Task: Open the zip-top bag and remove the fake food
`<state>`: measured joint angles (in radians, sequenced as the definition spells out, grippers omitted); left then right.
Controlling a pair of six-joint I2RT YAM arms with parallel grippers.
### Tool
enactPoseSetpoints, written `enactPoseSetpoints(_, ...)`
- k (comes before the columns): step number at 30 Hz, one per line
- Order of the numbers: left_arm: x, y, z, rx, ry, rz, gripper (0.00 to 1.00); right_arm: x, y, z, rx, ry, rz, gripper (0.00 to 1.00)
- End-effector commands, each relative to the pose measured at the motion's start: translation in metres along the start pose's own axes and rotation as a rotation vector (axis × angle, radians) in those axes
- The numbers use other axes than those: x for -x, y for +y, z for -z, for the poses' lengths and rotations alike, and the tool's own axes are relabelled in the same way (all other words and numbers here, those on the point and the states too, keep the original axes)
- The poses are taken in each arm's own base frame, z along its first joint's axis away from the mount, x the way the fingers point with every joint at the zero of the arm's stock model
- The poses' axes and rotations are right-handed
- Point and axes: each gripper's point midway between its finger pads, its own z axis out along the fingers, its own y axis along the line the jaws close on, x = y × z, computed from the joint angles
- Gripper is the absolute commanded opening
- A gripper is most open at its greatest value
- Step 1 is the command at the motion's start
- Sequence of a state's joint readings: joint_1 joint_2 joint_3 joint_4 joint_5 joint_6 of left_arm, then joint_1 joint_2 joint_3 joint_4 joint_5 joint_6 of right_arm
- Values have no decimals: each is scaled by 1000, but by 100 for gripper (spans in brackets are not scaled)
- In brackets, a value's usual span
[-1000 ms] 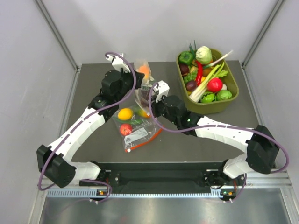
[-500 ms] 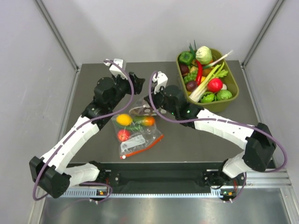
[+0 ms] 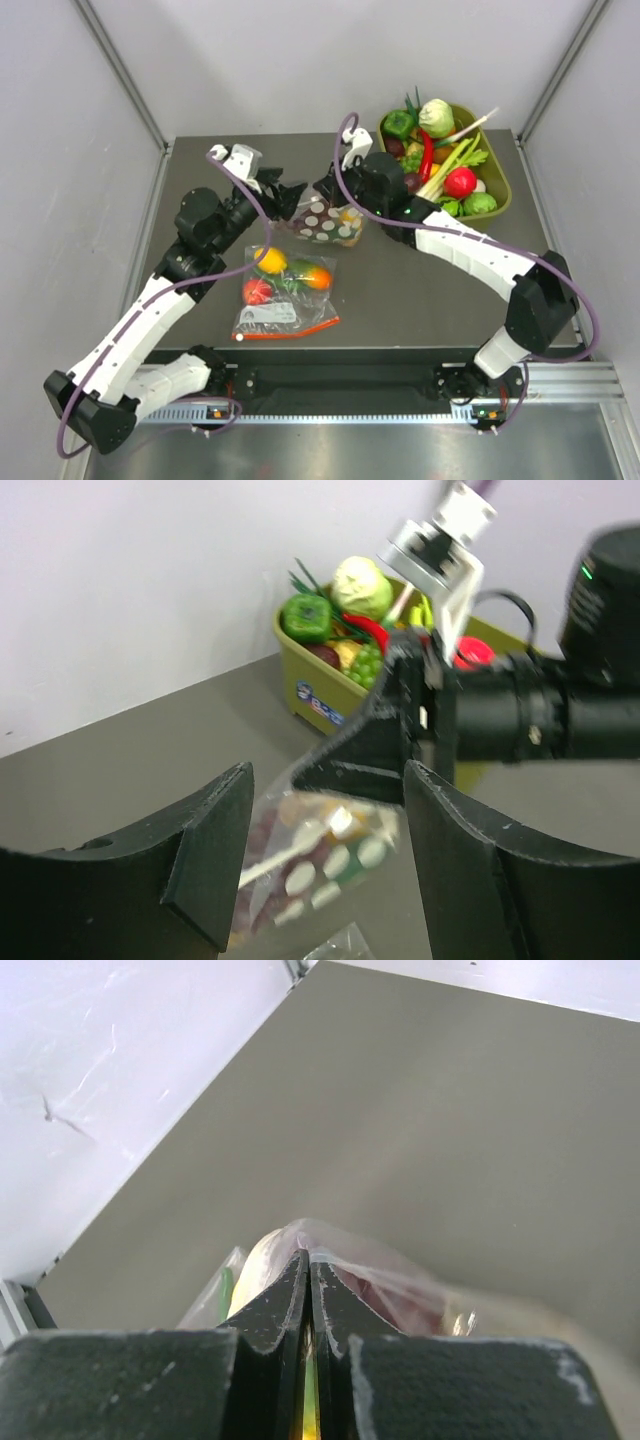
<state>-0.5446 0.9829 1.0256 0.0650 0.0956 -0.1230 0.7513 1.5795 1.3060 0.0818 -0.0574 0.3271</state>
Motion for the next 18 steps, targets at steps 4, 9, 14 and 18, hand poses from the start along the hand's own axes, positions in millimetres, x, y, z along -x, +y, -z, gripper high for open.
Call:
enactPoseSetpoints(4,-4,-44,7,-278,-23,-102,66,72,16,16,82,-198,-62,0)
enactPoseSetpoints(9,-26,-65,10,-422,34,-110,65,81,11,23,77,-215,-89,0)
enactPoseSetpoints(14,-42,-64,10,-440,67,-158,65,91,8,31,90,-233,-118,0)
enactPoseSetpoints(18,-54,-47,4,-360,102,-197,65,99,10,39,135,-239,-151,0)
